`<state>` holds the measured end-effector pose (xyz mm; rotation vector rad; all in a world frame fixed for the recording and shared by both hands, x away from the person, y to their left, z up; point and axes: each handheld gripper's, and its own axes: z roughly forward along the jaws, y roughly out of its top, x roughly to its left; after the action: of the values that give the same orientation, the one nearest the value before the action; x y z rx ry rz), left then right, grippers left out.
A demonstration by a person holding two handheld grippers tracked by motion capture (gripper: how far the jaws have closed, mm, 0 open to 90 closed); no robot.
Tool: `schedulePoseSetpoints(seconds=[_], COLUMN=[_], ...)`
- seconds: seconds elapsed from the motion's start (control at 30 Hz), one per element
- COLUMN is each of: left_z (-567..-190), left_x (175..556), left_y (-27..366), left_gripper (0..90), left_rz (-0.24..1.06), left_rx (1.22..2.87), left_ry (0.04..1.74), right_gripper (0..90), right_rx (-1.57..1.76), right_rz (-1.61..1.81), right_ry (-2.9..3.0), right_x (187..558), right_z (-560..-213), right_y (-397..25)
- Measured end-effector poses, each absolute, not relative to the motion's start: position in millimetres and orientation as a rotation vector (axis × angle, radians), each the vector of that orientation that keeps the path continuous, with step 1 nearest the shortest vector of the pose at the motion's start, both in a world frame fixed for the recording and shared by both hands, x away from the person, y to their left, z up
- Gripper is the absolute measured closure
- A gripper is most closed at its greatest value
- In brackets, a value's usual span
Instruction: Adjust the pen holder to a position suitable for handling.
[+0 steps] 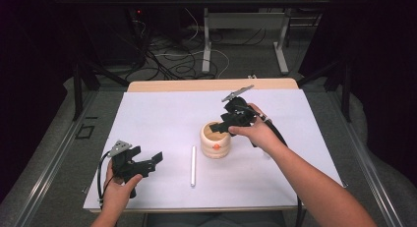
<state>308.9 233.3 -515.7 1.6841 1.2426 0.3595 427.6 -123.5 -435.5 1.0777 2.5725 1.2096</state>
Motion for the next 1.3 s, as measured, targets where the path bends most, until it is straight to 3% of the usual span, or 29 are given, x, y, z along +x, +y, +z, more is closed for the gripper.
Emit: schedulePoseSetpoints(seconds=[0.57,0.9,1.13,1.2,1.3], left_z=[-516.4,-516.7,-516.9,-517.0,-517.3], left_x=[309.3,309.5,309.6,309.6,309.8], left_y=[233.2,233.0,232.8,232.8,232.6], left_gripper=[2.2,2.3,2.3,2.3,2.3], left_rz=[0.358,0.356,0.356,0.356,0.355], left_rx=[1.689,1.685,1.687,1.689,1.689], left_ry=[1.243,1.245,1.245,1.244,1.245], right_gripper=[23.3,11.9,24.3,37.3,43.9], right_rx=[1.185,1.243,1.219,1.191,1.167], right_rz=[1.120,1.124,1.061,1.068,1.060], right_ry=[2.260,2.206,2.227,2.260,2.301], right_x=[439.6,444.8,446.4,448.5,450.0], right_z=[-448.0,-459.2,-470.0,-476.2,-482.9], right_y=[-180.4,-204.0,-211.8,-215.5,-217.4])
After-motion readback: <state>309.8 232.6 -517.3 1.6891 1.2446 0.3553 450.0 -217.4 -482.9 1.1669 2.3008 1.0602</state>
